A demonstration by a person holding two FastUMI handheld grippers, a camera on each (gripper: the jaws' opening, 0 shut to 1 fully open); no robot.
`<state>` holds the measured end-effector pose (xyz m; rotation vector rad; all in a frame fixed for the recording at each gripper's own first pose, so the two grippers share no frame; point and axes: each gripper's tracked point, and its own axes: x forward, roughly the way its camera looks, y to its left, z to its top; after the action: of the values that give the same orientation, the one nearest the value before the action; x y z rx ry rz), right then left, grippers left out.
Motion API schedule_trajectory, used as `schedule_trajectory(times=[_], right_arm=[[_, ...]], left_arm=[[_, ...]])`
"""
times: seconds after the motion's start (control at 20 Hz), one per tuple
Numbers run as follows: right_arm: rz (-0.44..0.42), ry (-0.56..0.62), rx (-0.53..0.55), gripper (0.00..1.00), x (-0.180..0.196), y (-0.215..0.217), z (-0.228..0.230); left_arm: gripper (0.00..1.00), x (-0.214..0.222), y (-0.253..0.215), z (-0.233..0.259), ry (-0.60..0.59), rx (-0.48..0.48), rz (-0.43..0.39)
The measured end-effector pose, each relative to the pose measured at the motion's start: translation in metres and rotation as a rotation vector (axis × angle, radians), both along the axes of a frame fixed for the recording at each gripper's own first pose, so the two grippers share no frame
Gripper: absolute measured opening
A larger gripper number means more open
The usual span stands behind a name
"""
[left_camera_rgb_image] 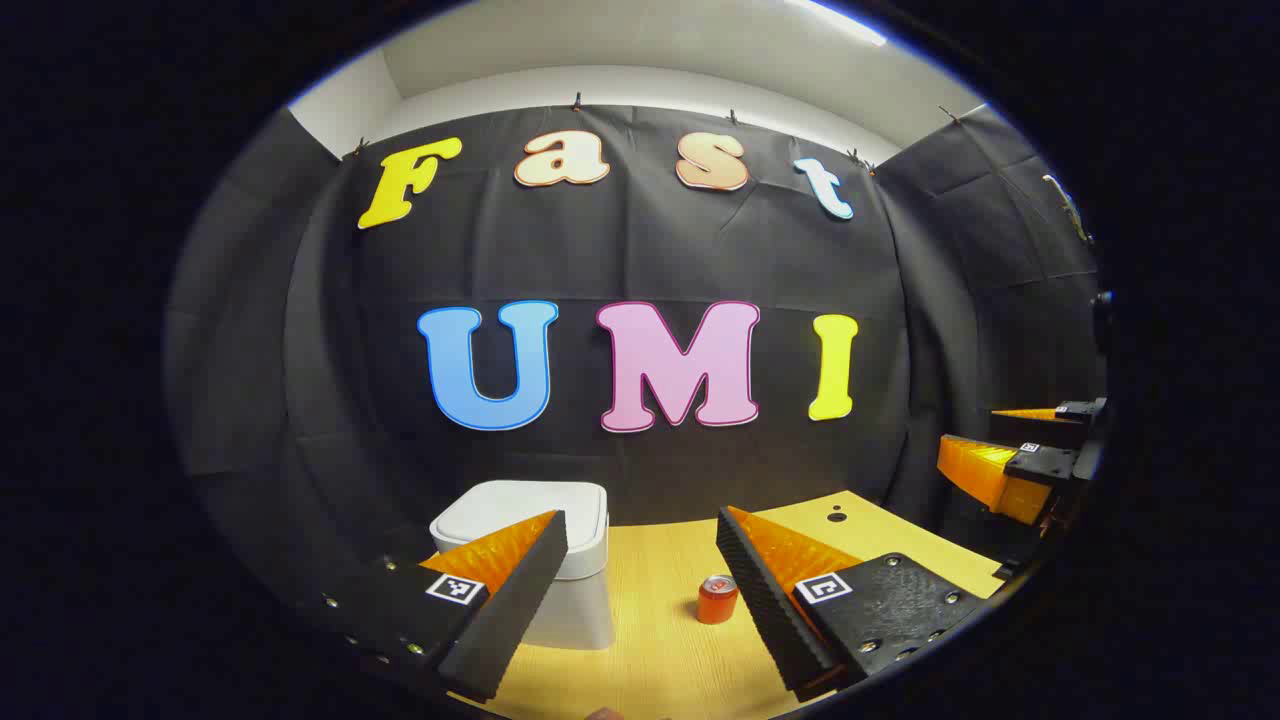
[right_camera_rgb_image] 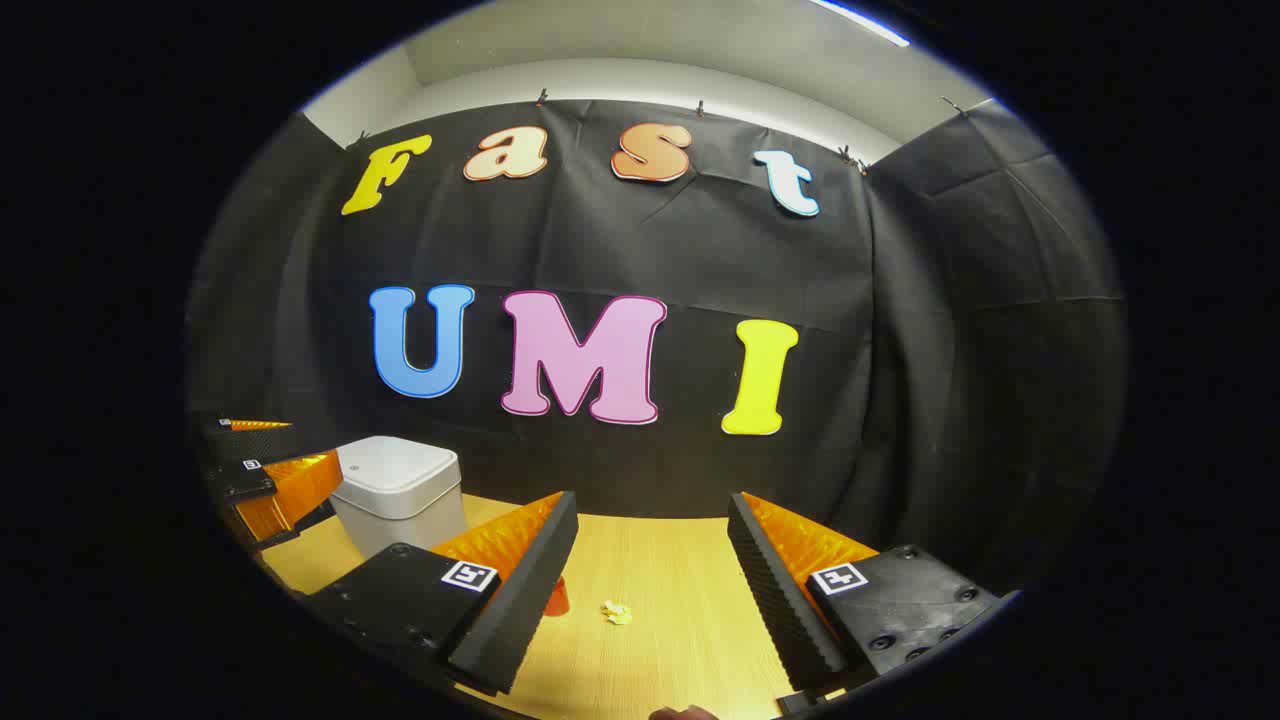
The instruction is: Press the lid of the desktop garbage bin to open it, pick up the crumpled paper on the desktop and throw it into the bin, then pick up the pop can on the desktop and drop it into the bin, and finally close the garbage bin lid.
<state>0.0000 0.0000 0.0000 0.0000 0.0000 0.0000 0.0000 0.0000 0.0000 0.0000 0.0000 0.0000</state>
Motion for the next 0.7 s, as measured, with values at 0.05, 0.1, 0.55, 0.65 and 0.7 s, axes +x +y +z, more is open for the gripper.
schedule_trajectory(times=[0.05,0.1,0.55,0.65,0.7], right_arm=[[0.0,0.005,0.002,0.97,0.001,-0.001,-0.002],[0.001,0.009,0.005,0.97,0.002,0.0,-0.002],[-0.001,0.0,0.002,0.97,0.012,0.001,0.0],[0.002,0.008,0.004,0.97,0.016,0.003,-0.002],[0.003,0.011,0.006,0.97,0.017,0.004,-0.002]], left_arm=[[0.97,0.002,-0.001,0.0,0.0,0.002,-0.003],[0.97,0.003,0.0,0.0,-0.001,0.004,0.0],[0.98,0.012,0.008,0.001,-0.004,0.03,0.015],[0.98,0.013,0.01,0.004,-0.006,0.042,0.017],[0.97,0.014,0.011,0.004,-0.009,0.045,0.016]])
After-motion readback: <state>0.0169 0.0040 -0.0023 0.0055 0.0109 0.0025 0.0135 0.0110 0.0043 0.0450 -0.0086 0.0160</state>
